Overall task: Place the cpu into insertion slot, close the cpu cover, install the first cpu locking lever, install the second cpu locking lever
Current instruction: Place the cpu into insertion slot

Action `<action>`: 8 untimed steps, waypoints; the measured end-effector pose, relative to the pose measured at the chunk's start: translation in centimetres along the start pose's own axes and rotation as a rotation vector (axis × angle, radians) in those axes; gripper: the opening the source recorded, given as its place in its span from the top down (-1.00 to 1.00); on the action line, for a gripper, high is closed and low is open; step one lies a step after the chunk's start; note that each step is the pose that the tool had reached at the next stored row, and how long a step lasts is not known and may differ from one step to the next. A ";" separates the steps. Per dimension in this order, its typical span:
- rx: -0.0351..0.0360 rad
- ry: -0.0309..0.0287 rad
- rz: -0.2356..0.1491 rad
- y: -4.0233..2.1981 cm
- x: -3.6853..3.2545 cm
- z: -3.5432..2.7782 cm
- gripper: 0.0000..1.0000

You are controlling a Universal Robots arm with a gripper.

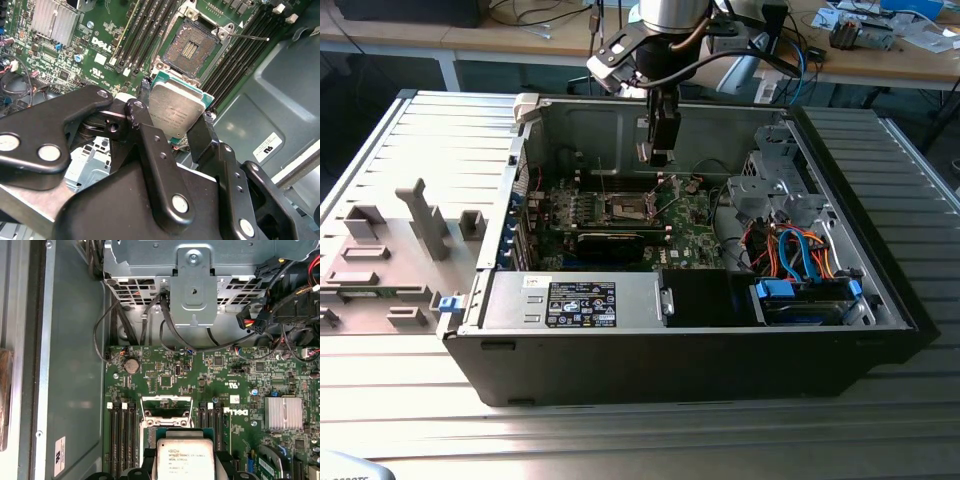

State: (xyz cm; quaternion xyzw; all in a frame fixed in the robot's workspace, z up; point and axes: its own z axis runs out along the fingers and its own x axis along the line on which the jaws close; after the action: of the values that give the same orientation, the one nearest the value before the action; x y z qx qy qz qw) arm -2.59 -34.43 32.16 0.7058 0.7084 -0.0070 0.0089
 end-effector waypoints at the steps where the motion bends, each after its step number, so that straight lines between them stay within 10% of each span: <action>1: 0.0000 0.0000 0.001 0.00 0.00 0.00 -0.08; 8: 0.0002 0.0000 0.008 0.00 0.00 0.00 -0.08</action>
State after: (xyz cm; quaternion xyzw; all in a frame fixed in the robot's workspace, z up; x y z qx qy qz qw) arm -2.59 -34.43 32.16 0.7087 0.7054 -0.0071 0.0089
